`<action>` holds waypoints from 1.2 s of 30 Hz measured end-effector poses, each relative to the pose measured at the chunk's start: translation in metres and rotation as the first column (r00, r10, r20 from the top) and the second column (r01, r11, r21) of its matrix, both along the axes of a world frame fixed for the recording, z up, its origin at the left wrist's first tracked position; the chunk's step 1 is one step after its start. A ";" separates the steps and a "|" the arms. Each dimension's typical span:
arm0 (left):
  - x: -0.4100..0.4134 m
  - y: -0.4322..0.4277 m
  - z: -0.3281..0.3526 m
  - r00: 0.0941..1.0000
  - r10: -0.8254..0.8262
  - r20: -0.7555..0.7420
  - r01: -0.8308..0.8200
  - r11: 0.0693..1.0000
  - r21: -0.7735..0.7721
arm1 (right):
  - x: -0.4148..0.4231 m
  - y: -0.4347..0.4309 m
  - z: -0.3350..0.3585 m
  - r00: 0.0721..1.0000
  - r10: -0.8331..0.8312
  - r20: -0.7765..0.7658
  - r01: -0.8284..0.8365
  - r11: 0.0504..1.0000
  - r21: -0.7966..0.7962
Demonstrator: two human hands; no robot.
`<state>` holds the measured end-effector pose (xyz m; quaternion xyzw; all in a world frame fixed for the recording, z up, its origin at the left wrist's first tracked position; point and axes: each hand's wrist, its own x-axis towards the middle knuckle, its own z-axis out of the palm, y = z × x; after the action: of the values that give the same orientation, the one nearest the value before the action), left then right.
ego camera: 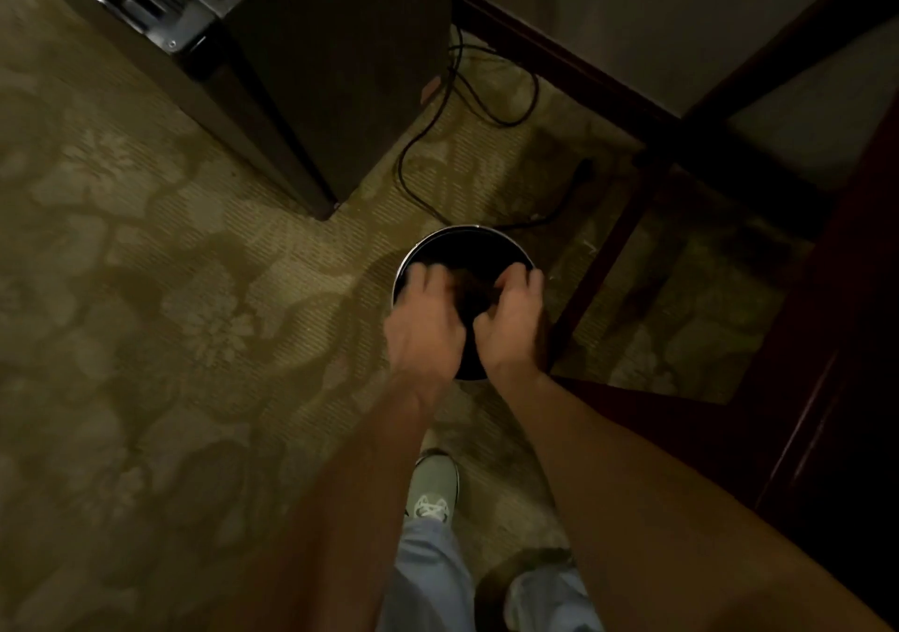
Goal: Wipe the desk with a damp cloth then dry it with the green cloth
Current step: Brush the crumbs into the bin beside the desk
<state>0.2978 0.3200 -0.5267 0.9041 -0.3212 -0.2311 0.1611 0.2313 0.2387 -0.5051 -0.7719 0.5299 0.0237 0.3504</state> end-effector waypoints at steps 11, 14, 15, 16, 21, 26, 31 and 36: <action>0.022 -0.008 0.030 0.981 0.034 -0.193 -0.020 0.997 0.073 | 0.010 0.000 0.040 0.959 -0.201 0.198 0.230 0.964 -0.134; 0.034 -0.007 0.060 0.966 0.039 -0.254 -0.015 0.995 0.094 | 0.015 -0.004 0.075 0.965 -0.207 0.163 0.229 0.964 -0.133; 0.037 -0.007 0.075 0.951 0.034 -0.308 0.000 0.994 0.109 | 0.016 -0.004 0.090 0.968 -0.200 0.148 0.221 0.965 -0.139; 0.040 -0.007 0.090 0.925 0.024 -0.380 0.022 0.993 0.116 | 0.016 -0.004 0.105 0.971 -0.196 0.139 0.216 0.965 -0.147; 0.046 -0.002 0.172 0.821 -0.104 -0.561 0.140 0.990 0.022 | 0.013 -0.001 0.198 0.977 -0.120 0.177 0.150 0.974 -0.171; 0.038 -0.023 0.299 0.665 -0.156 -0.731 0.055 0.986 -0.161 | 0.007 -0.007 0.314 0.935 0.037 0.351 0.033 0.981 -0.190; 0.033 -0.063 0.401 0.758 -0.294 -0.582 0.202 0.955 -0.219 | -0.014 -0.048 0.411 0.863 0.079 0.500 0.086 0.951 -0.298; 0.008 -0.127 0.495 0.808 -0.475 -0.349 0.367 0.869 -0.333 | -0.068 -0.107 0.504 0.836 0.086 0.541 0.197 0.875 -0.442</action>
<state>0.3056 0.1933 -0.0313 0.7105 -0.4989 -0.4078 0.2829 0.1635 0.1319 -0.0008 -0.7922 0.4198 -0.3396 0.2843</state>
